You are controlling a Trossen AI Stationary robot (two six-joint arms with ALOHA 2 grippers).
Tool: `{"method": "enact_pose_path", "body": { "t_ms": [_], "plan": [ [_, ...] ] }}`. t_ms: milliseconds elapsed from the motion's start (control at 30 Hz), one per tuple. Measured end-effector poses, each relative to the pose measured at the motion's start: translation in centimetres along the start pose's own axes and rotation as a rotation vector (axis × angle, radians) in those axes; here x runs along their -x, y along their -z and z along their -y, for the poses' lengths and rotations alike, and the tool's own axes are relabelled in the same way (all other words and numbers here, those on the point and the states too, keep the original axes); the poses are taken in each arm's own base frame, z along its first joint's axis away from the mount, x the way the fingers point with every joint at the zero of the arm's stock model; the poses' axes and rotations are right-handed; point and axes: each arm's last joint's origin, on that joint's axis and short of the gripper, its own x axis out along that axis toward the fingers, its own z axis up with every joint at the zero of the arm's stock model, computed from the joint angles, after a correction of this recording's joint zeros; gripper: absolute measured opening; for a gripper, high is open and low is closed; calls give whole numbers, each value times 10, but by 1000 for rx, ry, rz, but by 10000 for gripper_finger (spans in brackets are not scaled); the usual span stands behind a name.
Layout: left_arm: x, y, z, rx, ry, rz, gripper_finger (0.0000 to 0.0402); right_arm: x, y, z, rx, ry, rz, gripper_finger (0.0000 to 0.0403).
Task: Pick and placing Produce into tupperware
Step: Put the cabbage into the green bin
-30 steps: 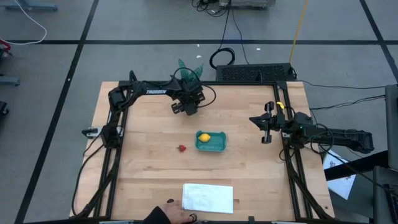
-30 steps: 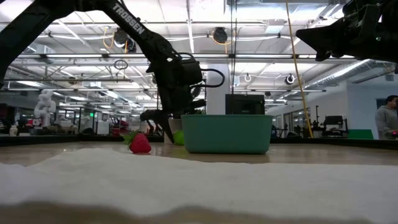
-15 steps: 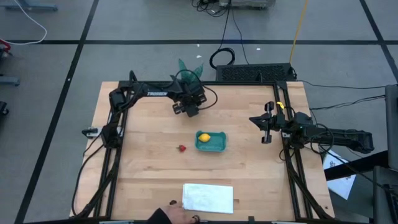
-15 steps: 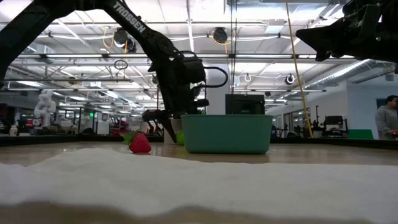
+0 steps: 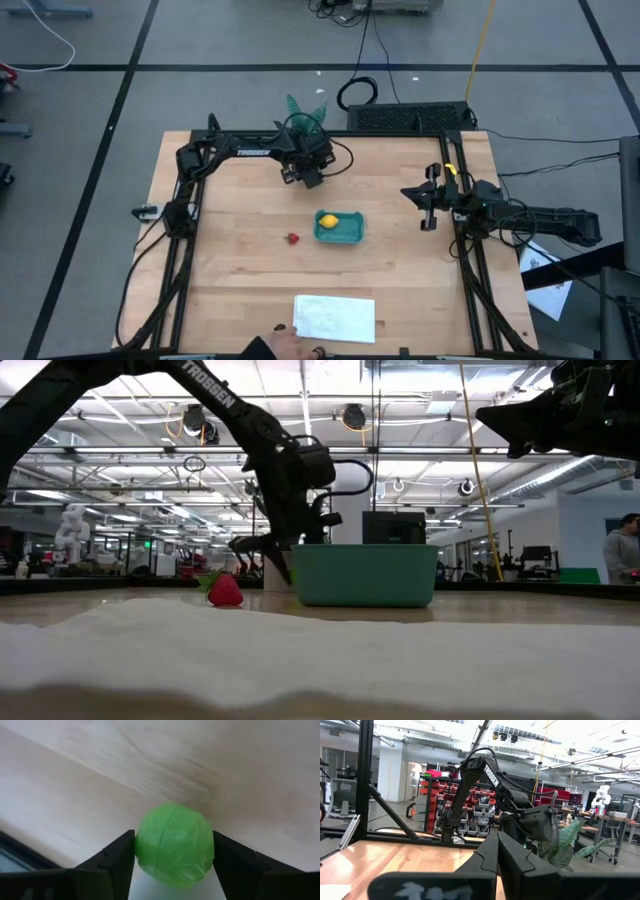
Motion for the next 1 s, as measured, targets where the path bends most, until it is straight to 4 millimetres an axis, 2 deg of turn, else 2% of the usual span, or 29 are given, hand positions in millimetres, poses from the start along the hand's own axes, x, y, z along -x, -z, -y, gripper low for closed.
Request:
{"method": "enact_pose_path", "body": {
  "t_ms": [233,567,1000],
  "plan": [
    [9,-5,-10,18,-35,8,225,0,0,0,0,0,0,0],
    [20,-25,-20,4,-62,38,225,0,0,0,0,0,0,0],
    [57,-55,-38,122,-27,305,225,0,0,0,0,0,0,0]
  ]
}}
